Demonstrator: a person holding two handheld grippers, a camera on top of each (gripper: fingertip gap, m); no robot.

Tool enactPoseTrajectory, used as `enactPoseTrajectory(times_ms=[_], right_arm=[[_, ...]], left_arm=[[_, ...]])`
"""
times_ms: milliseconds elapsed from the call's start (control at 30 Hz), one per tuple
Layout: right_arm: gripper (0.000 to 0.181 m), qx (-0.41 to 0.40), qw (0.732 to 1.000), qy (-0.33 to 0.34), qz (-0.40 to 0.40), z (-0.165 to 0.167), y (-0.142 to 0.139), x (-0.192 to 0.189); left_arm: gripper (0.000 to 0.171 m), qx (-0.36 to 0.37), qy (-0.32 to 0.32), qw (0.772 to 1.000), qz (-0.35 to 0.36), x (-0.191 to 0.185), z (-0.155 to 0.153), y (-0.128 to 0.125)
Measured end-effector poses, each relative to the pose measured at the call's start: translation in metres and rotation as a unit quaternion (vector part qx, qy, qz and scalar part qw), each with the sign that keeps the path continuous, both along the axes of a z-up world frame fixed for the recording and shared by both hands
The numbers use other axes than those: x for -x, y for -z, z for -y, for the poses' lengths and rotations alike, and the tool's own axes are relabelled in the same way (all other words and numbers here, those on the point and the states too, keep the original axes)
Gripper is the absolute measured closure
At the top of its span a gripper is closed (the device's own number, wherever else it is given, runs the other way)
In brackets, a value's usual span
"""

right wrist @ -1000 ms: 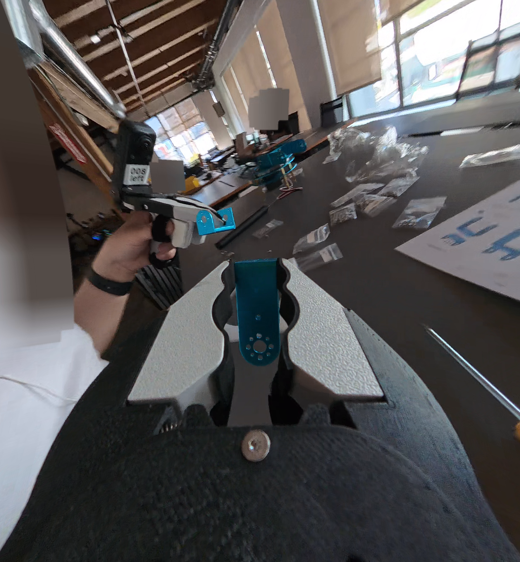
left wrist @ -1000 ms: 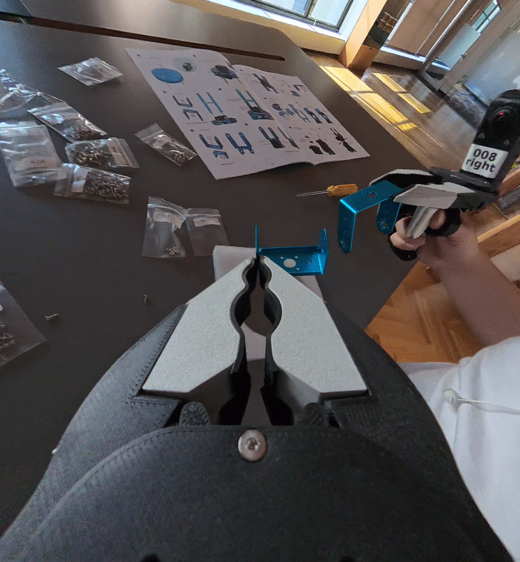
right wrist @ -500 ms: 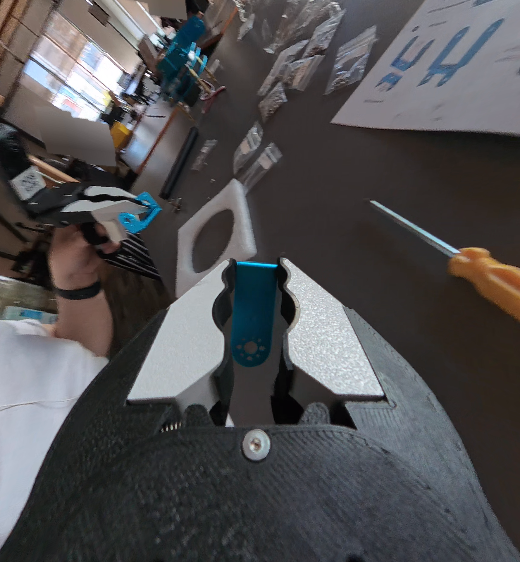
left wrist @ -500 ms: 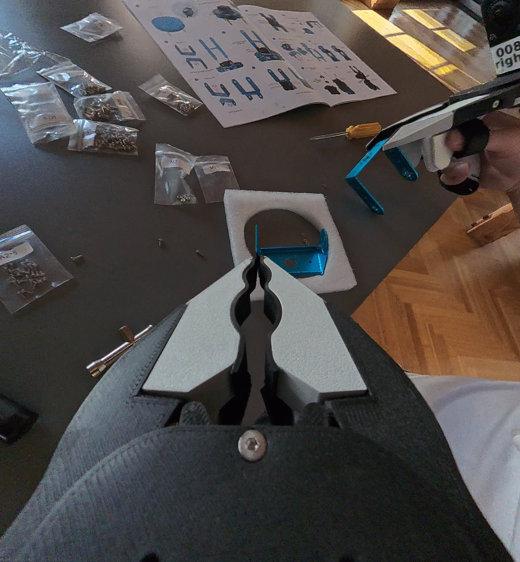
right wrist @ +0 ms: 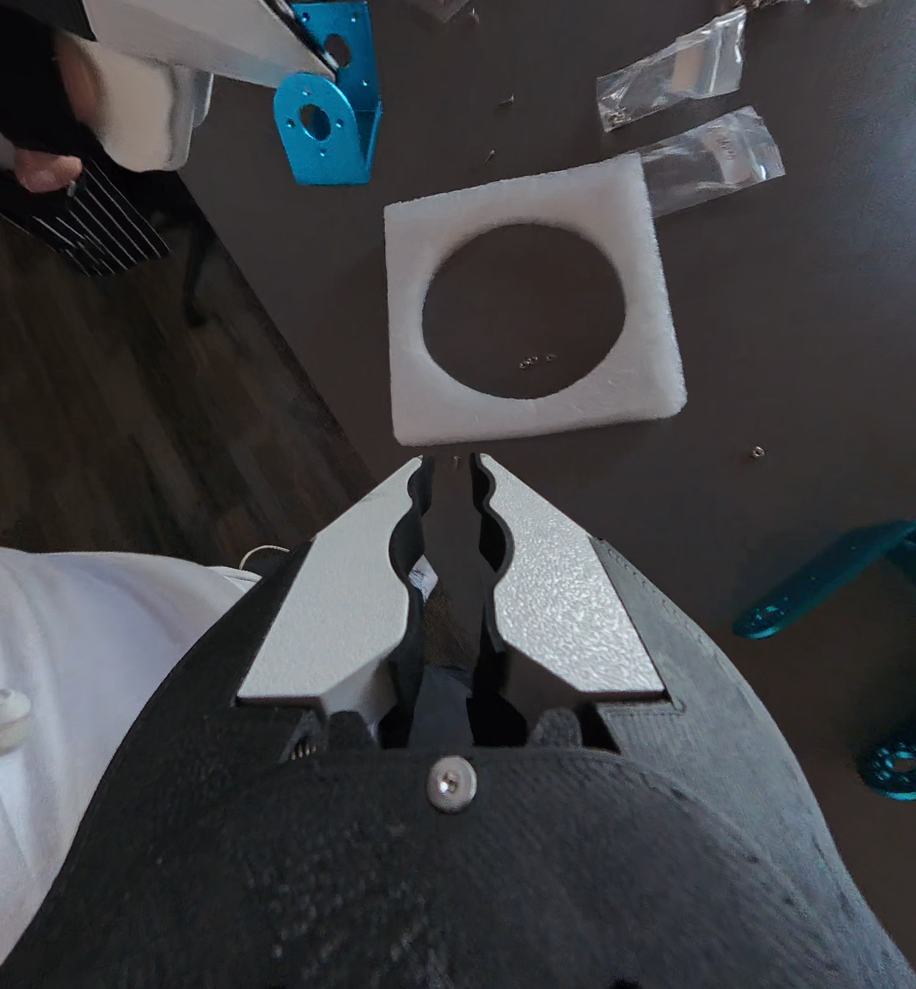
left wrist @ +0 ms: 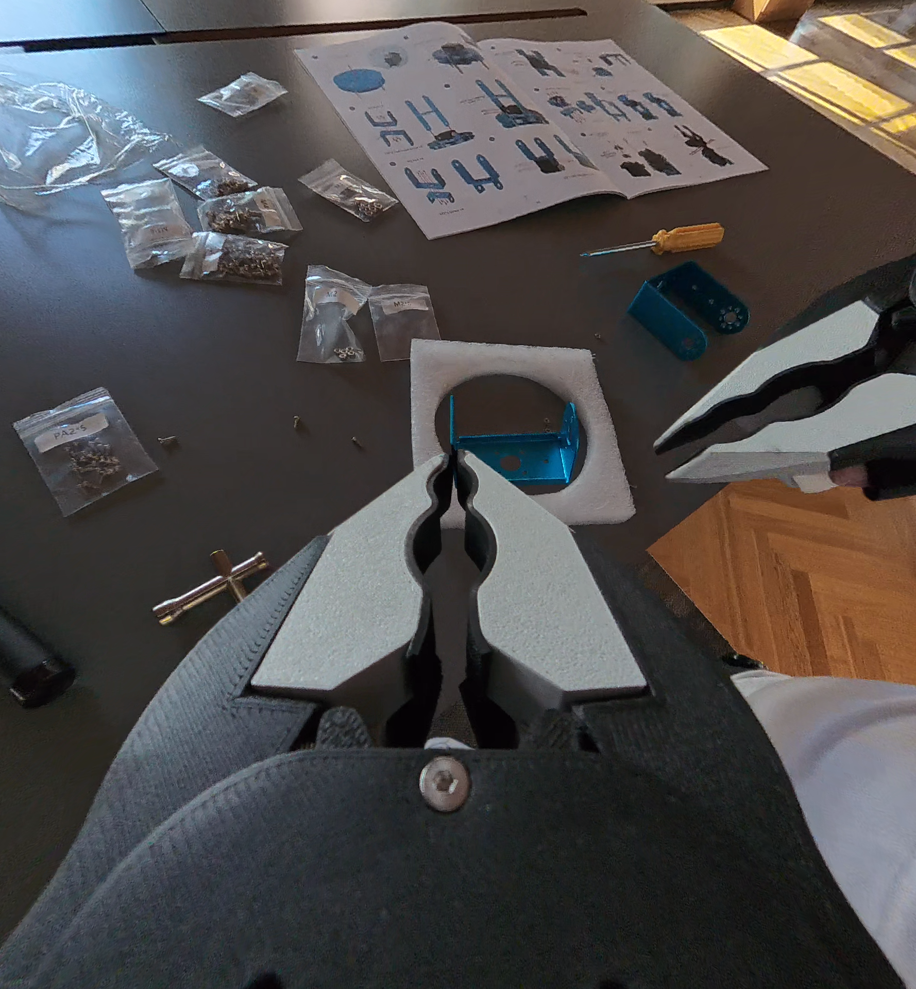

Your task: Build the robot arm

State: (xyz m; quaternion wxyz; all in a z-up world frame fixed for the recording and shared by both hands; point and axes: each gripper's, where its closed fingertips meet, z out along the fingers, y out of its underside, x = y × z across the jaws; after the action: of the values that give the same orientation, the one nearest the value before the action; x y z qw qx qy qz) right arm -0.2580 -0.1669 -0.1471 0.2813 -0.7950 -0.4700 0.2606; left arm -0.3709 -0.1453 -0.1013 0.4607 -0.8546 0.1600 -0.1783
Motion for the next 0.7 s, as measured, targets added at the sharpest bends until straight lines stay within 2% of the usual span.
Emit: enactPoseTrajectory(times_ms=[300, 433, 700], right_arm=[[0.168, 0.029, 0.991, 0.015, 0.127, -0.002, 0.018, 0.008], [0.173, 0.051, 0.987, 0.017, 0.151, 0.0, 0.025, 0.008], [0.18, 0.03, 0.985, 0.008, 0.173, -0.004, 0.026, 0.005]], left_arm=[[0.171, 0.001, -0.006, 1.0, -0.015, 0.005, -0.003, 0.002], [0.171, 0.003, 0.001, 1.0, -0.004, 0.007, -0.003, 0.004], [0.171, 0.005, 0.002, 1.0, 0.003, 0.016, -0.004, 0.008]])
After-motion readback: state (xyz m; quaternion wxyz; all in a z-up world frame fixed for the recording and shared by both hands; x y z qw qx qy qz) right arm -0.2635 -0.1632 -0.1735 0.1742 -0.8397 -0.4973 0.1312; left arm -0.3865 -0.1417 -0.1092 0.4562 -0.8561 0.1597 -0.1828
